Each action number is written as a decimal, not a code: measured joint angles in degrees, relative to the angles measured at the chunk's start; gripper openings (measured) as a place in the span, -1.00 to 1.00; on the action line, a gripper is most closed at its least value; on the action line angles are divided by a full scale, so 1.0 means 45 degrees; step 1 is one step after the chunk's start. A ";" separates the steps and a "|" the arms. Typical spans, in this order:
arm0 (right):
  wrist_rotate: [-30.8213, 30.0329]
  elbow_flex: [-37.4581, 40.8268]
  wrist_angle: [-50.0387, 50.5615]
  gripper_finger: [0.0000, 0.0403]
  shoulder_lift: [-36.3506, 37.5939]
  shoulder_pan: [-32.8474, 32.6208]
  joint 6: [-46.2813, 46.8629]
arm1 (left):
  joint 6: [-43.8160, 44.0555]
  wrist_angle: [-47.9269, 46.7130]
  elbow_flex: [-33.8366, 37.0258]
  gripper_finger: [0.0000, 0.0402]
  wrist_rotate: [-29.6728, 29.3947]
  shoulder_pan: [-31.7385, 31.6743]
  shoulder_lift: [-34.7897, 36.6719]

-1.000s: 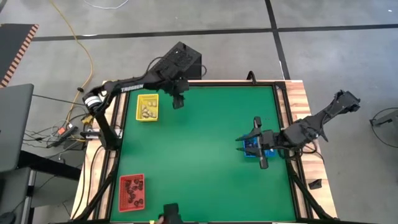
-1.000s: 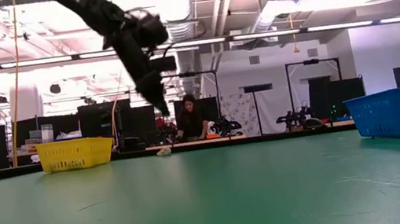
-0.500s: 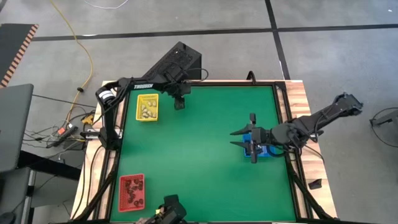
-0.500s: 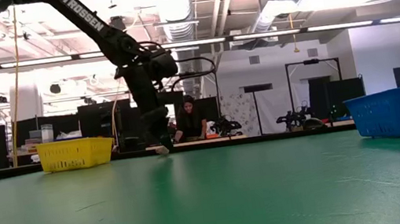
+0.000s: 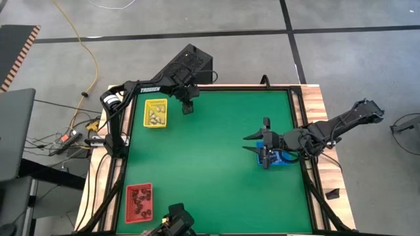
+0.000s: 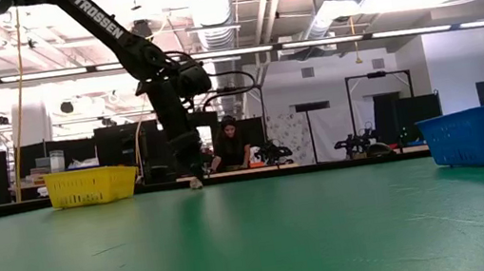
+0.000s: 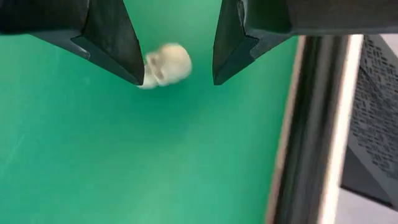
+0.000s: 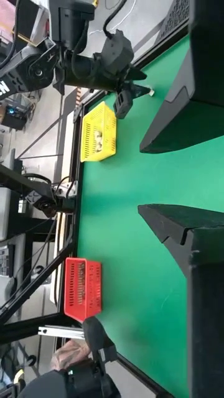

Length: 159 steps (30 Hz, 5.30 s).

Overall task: Sort Halloween decoration
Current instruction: Put the white skull toy into the yellow bin

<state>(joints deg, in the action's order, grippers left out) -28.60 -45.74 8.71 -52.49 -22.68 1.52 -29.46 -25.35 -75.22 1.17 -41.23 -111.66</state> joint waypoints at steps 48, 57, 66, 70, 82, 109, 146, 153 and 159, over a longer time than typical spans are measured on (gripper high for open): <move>0.0058 -0.0014 0.0015 -0.14 0.0000 -0.0019 0.0423 | 0.2000 0.0753 0.0539 -0.10 0.0410 -0.0085 -0.0617; 0.0054 -0.0011 -0.0005 -0.14 0.0000 -0.0010 0.0369 | 0.2001 0.0643 0.0559 -0.10 0.0548 -0.0124 -0.0636; 0.0056 -0.0011 -0.0024 -0.14 0.0000 -0.0010 0.0423 | 0.3073 0.1692 0.0599 -0.10 0.0588 -0.0112 -0.0661; 0.0053 -0.0013 -0.0019 -0.14 0.0000 -0.0010 0.0421 | 0.4291 0.2026 0.0602 -0.10 0.0763 -0.0112 -0.0685; 0.0049 -0.0014 -0.0024 -0.14 0.0000 -0.0010 0.0325 | 0.5782 0.2036 -0.0035 -0.10 0.0298 -0.0067 -0.0675; 0.0044 -0.0015 -0.0029 -0.14 0.0000 -0.0050 0.0943 | 0.9816 0.2301 -0.0291 -0.10 -0.2991 0.1171 -0.0825; 0.0010 -0.0010 -0.0034 -0.14 -0.0073 -0.0695 0.1035 | 0.9126 -0.0176 -0.0374 -0.61 -0.2607 0.1260 -0.0521; 0.0011 -0.0010 -0.0034 -0.14 -0.0073 -0.0680 0.0996 | 0.7886 -0.3832 -0.0314 -0.61 -0.3739 0.1700 0.2357; 0.0015 -0.0010 -0.0022 -0.14 -0.0073 -0.0413 0.1001 | 0.8403 -0.7251 -0.0288 -0.60 -0.4720 0.1865 0.4532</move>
<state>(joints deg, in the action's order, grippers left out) -28.53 -45.78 8.61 -52.82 -24.53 6.02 8.36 -57.98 -76.52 -20.07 -32.84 -91.26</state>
